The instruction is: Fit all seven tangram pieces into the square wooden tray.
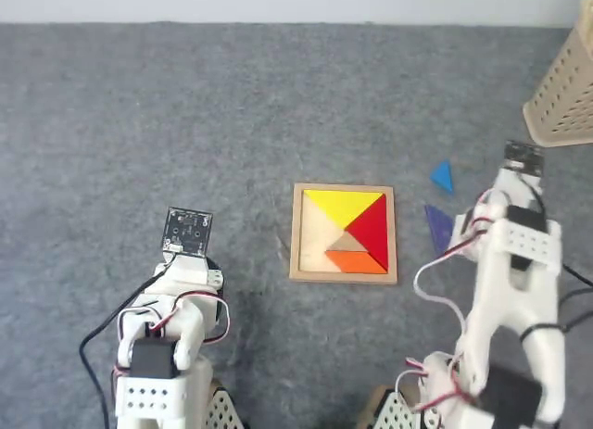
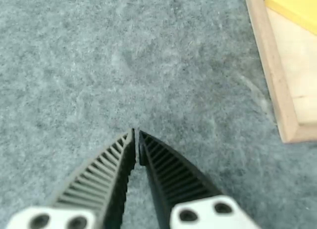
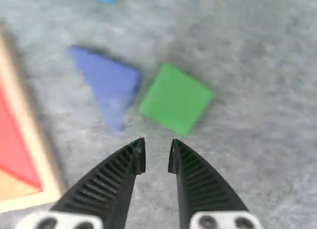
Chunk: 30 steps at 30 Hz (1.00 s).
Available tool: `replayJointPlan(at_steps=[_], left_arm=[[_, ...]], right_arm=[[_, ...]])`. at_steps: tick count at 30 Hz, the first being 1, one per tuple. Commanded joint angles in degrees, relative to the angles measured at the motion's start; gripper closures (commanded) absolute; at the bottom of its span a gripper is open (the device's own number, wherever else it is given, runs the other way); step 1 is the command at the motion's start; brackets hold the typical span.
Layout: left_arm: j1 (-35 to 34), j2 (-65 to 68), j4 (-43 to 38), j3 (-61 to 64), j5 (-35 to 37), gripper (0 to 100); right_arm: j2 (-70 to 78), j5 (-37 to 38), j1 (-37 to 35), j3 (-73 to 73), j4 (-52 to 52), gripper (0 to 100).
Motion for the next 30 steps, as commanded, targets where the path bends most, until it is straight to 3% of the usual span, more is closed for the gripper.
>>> replayJointPlan(at_steps=[1,6,18,28,30], left_arm=[[-0.4,-0.2,0.3,-0.3,0.5,99],[-0.4,-0.2,0.3,-0.3,0.5,99],[-0.3,-0.2,0.3,-0.3,0.5,99],[-0.3,-0.2,0.3,-0.3,0.5,99],[-0.3,-0.2,0.3,-0.3,0.5,99]], right_arm=[[-7.2,0.5,-6.3,1.1,-1.0,91.9],[-11.0,1.1,-12.4,2.3,-0.5,91.9],[-8.9,6.7,0.3,0.4,-1.7,91.3],[10.2,6.5,0.7,-12.1,1.0,91.3],[12.9,3.3,1.5,-13.2,2.2,91.3]])
